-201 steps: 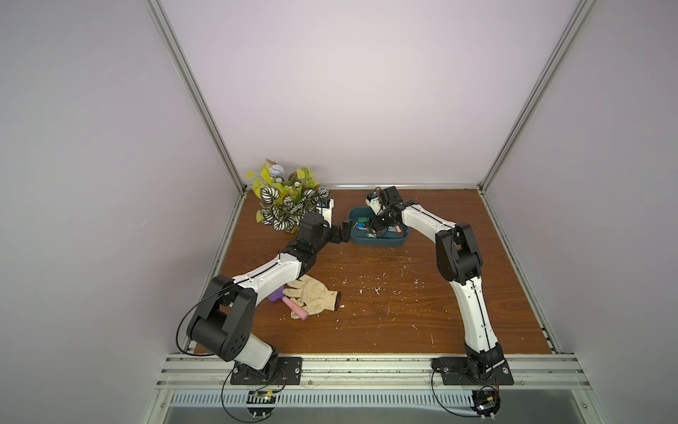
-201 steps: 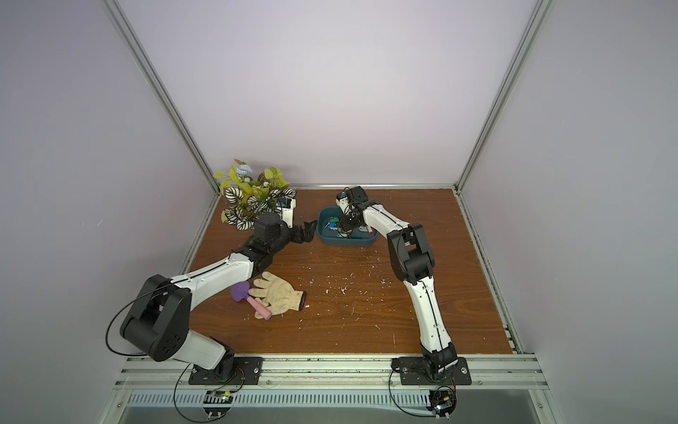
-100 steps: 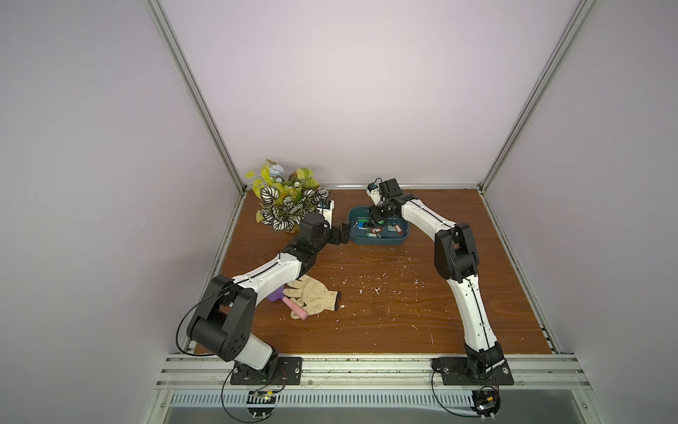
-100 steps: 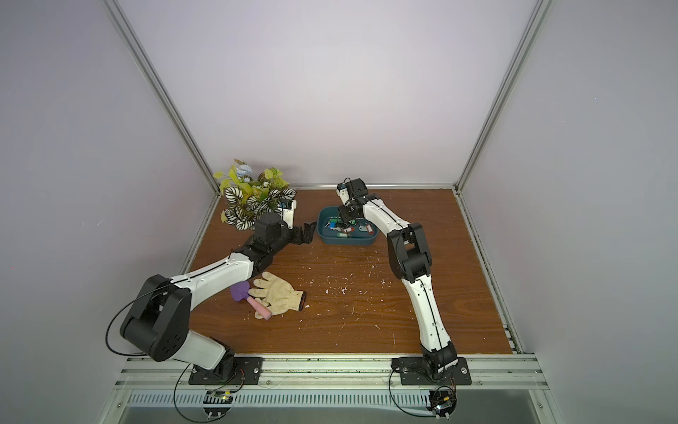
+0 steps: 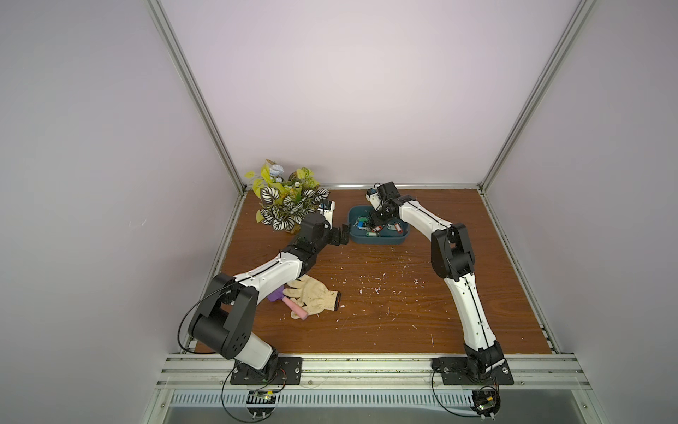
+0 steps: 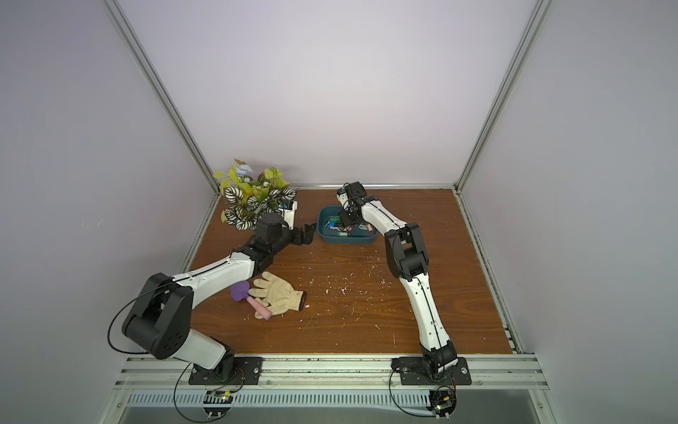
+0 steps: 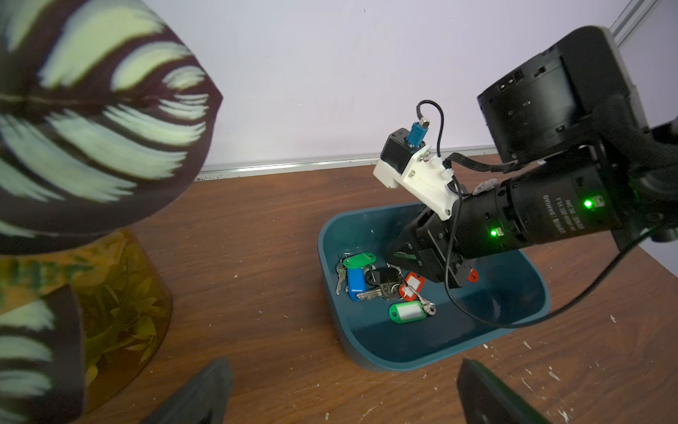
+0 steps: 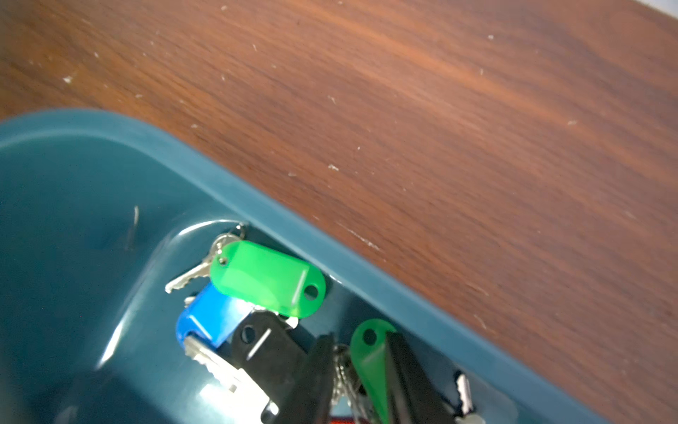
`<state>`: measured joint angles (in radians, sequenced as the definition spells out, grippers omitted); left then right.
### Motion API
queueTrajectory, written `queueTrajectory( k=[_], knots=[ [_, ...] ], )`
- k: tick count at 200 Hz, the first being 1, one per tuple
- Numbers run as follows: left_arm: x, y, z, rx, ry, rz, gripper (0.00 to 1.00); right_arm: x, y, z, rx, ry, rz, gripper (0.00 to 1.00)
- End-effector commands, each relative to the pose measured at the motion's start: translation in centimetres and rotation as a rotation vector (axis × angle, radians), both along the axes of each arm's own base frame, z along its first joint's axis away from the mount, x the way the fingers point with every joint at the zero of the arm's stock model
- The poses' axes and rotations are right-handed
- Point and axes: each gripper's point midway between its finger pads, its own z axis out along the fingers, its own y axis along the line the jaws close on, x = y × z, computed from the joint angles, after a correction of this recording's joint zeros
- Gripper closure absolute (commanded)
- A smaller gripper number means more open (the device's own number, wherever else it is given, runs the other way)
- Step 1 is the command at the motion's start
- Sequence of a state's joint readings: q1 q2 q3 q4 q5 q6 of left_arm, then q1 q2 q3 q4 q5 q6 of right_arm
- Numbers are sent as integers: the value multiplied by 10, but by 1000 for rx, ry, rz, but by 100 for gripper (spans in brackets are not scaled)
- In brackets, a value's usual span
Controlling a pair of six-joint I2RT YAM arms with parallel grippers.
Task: Take the keys out of the storage box
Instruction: Pick up the key from the storage box.
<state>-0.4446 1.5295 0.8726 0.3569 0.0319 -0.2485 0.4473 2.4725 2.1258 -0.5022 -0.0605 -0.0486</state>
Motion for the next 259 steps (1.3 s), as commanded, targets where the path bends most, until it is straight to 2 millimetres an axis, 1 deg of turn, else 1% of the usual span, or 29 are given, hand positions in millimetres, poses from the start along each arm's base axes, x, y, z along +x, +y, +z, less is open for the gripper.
queueTrajectory(
  k=[1,23,72,87,161,212,259],
  knots=[
    [6,-3,11,9,-29,-1,0,6,1,23,10,-35,-4,78],
    [6,-3,11,9,-29,-1,0,6,2,31,19,-46,-2,85],
    [6,-4,10,7,-26,-3,0,6,2,50,35,-72,-1,95],
    [6,-4,10,6,-27,-5,0,6,3,56,43,-80,0,96],
    [4,-5,13,-3,-37,-12,0,5,10,91,105,-126,15,100],
    [2,-5,13,-3,-39,-14,0,3,12,97,127,-126,21,100],
    [2,-5,12,-7,-40,-19,0,-2,16,113,176,-146,42,100]
  ],
)
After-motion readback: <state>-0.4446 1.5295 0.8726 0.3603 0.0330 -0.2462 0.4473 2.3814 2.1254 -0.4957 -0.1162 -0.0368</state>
